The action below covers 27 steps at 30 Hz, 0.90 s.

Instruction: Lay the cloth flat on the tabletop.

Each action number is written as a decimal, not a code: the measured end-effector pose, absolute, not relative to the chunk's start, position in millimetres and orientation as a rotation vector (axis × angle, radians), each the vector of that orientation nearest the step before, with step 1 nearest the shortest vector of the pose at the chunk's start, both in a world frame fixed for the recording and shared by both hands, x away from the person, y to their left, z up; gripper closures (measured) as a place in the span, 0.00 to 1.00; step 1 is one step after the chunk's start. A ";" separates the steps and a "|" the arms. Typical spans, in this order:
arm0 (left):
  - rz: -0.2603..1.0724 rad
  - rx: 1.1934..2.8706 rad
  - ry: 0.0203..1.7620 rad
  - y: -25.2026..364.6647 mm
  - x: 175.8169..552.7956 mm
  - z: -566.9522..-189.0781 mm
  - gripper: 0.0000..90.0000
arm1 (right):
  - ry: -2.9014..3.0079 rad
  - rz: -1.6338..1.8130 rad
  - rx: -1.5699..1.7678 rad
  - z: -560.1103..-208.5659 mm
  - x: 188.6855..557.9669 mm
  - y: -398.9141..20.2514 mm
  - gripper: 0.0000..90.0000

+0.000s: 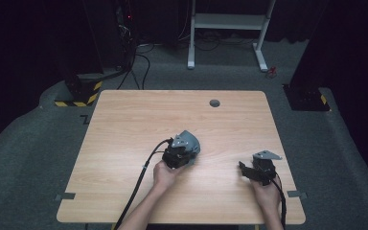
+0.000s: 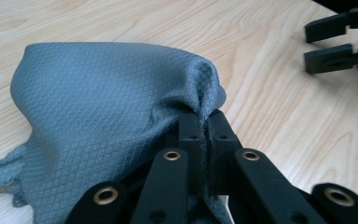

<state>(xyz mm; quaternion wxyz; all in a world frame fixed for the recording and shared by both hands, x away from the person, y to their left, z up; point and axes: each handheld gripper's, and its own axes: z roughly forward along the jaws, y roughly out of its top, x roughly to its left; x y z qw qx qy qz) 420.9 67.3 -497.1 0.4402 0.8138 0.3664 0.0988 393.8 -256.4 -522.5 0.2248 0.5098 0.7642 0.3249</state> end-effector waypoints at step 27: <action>0.318 2.020 0.898 72.0 411.1 -477.5 0.63 | 2.108 0.896 1.406 -522.5 393.8 -256.4 0.38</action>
